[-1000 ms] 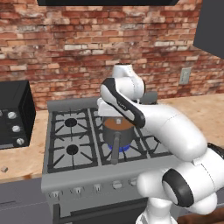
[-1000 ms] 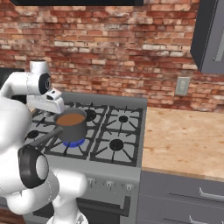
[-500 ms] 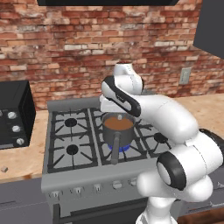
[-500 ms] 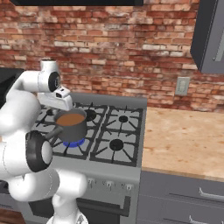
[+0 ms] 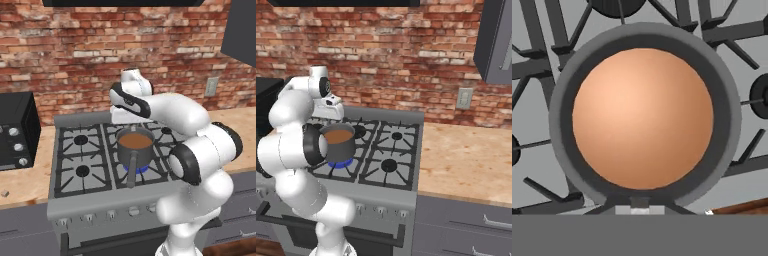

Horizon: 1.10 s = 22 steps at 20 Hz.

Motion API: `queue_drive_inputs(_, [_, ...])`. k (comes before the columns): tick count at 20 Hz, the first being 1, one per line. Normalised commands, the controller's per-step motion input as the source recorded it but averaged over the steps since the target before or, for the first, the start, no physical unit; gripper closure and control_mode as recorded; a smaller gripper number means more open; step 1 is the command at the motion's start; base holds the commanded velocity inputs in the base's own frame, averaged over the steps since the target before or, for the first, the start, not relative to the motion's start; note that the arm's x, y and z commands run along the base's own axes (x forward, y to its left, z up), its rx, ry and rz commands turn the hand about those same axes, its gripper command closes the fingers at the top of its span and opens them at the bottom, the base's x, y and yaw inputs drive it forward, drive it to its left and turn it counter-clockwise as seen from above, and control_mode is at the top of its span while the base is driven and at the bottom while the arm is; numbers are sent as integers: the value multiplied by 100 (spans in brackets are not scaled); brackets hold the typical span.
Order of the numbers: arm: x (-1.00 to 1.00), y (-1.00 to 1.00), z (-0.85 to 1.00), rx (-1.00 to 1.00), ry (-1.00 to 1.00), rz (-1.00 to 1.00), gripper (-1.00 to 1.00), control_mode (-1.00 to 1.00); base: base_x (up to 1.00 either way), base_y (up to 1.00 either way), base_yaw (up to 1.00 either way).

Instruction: Pick up the sugar cube(s) and place them in the saucepan with hot chocolate.

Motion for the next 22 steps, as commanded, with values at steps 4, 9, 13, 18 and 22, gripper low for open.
queue_drive_inputs(4, [27, 0, -44, -3, 9, 0, 100, -100, 0, 0, 0])
queue_drive_inputs(9, [3, 0, -27, 0, 5, 0, 100, -100, 0, 0, 0])
queue_drive_inputs(13, [12, -4, -9, 0, 3, 0, 100, -100, 0, 0, 0])
queue_drive_inputs(18, [12, -4, -7, 0, 2, 0, 100, -100, 0, 0, 0])
queue_drive_inputs(22, [4, 0, -4, 0, 0, 0, 100, -100, 0, 0, 0])
